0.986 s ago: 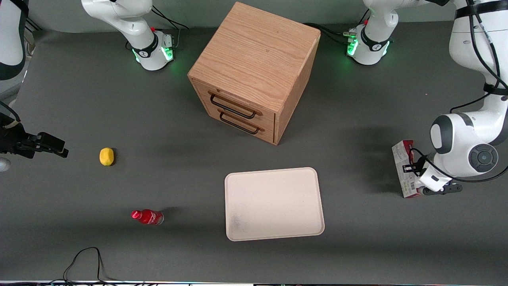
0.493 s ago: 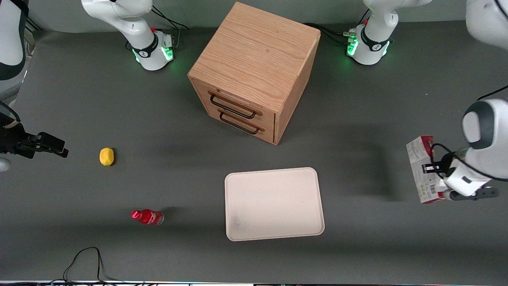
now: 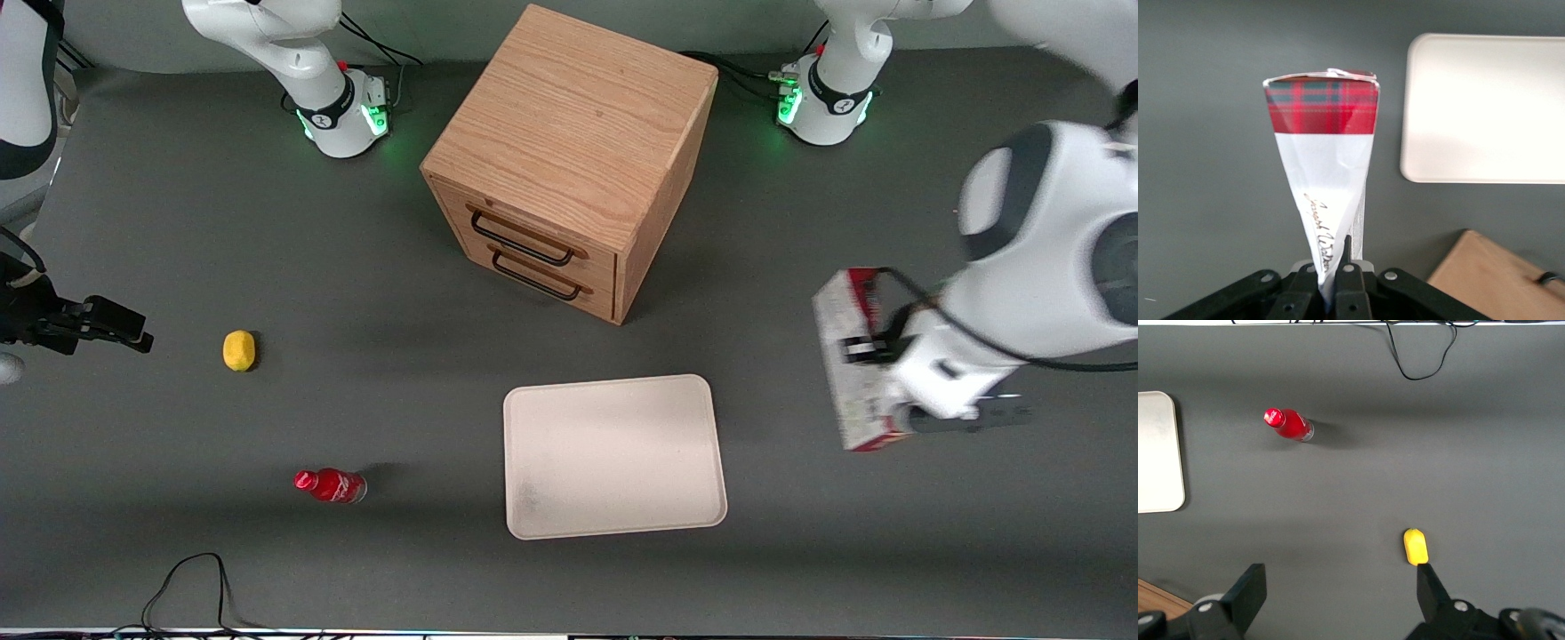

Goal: Place red cookie box on tray
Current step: 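Carry the held cookie box over the white tray with the left gripper, then lower the cookie box onto the tray and open the left gripper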

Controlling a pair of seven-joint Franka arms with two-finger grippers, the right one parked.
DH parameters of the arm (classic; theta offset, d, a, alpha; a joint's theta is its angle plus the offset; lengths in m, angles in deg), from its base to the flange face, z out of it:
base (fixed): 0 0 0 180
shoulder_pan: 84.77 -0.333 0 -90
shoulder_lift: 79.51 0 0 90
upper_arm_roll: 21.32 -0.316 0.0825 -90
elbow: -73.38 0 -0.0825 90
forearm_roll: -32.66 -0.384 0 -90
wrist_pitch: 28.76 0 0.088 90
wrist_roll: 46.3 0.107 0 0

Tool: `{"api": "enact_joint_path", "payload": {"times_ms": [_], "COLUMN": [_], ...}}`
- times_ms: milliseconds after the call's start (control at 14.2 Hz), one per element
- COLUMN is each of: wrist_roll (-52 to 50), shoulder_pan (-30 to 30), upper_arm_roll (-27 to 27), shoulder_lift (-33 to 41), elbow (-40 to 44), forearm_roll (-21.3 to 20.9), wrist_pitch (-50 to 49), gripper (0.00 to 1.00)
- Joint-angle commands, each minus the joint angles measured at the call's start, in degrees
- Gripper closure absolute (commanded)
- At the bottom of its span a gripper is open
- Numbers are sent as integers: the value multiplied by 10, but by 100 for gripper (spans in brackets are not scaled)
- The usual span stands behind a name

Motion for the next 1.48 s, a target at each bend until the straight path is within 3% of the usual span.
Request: {"api": "enact_joint_path", "payload": {"times_ms": [0, 493, 704, 845, 915, 1268, 1408], "wrist_roll": [-81, -92, -91, -90, -86, -92, -87], "shoulder_pan": [62, 113, 122, 126, 129, 126, 114], "upper_arm_roll": [0, -29, -52, -52, -51, -46, -45], "shoulder_lift": [-104, -265, -291, -289, -288, -263, -192], "elbow": [95, 102, 98, 93, 90, 59, -5], "forearm_roll": [-7, -14, -17, -43, -55, -53, -42], "wrist_pitch": [14, 239, 268, 267, 270, 303, 302], "gripper": [100, 100, 100, 100, 1, 0, 0]}}
